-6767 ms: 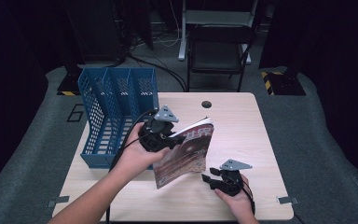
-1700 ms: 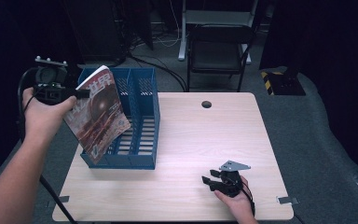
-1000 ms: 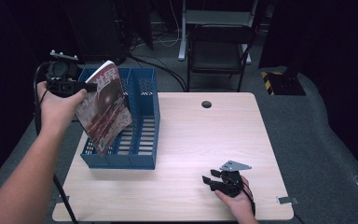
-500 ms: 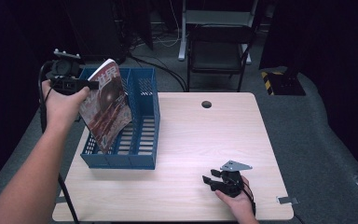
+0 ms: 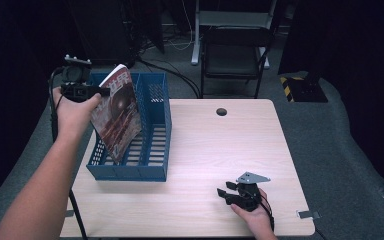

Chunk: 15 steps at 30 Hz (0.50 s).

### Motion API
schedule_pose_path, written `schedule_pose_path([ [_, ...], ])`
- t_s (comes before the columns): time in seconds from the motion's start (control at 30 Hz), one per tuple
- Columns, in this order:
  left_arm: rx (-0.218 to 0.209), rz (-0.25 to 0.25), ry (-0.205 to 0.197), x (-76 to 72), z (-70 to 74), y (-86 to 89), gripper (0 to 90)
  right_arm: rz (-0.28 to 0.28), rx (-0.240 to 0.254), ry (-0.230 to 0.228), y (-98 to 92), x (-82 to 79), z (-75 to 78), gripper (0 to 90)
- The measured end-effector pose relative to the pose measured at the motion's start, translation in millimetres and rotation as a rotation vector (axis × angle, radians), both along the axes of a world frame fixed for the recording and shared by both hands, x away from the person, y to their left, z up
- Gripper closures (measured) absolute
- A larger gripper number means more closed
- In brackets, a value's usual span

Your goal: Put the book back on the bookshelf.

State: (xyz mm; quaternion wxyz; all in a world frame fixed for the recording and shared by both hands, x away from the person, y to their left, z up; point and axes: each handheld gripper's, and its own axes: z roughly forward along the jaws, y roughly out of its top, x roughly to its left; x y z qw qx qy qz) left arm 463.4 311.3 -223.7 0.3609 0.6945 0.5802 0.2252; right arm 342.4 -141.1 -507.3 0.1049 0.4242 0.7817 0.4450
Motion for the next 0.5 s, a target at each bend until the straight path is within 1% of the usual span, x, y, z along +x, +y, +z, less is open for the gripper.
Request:
schedule_pose_path([
  [0.07, -0.002, 0.003, -0.002, 1.3, -2.8, 0.0, 83.5, 0.002, -0.002, 0.001, -0.4, 0.2, 0.0, 50.2],
  [0.1, -0.004, 0.002, 0.004, 1.5, -4.0, 0.1, 83.5, 0.002, -0.004, -0.001, -0.5, 0.2, 0.0, 50.2],
  [0.17, -0.013, 0.009, 0.000, 2.6, -7.0, 0.1, 83.5, 0.003, -0.005, -0.002, -0.6, 0.2, 0.0, 50.3],
  [0.2, -0.011, 0.003, 0.006, 2.8, -8.4, 0.6, 83.4, 0.003, -0.001, 0.000, -0.4, 0.1, 0.2, 50.3],
  [0.23, -0.012, 0.005, 0.003, 3.2, -10.1, 0.7, 83.5, 0.003, -0.001, 0.000, -0.4, 0.1, 0.2, 50.2],
  [0.27, -0.019, 0.007, 0.005, 3.2, -11.8, 0.4, 83.5, 0.003, 0.000, 0.000, -0.4, 0.2, 0.2, 50.3],
  [0.33, -0.018, 0.009, -0.001, 4.0, -15.7, -0.4, 83.5, 0.004, 0.002, 0.000, -0.2, 0.1, 0.4, 50.2],
  [0.43, -0.010, 0.004, 0.012, 4.9, -20.6, -1.6, 83.4, 0.005, 0.001, 0.000, 0.2, 0.1, 0.3, 50.3],
  [0.47, -0.009, 0.007, 0.009, 5.4, -23.0, -2.3, 83.4, 0.004, -0.002, -0.004, 0.2, 0.2, 0.0, 50.3],
  [0.5, -0.010, 0.007, 0.011, 5.5, -23.9, -2.4, 83.5, 0.002, 0.007, -0.004, 1.1, -0.1, 0.0, 50.3],
])
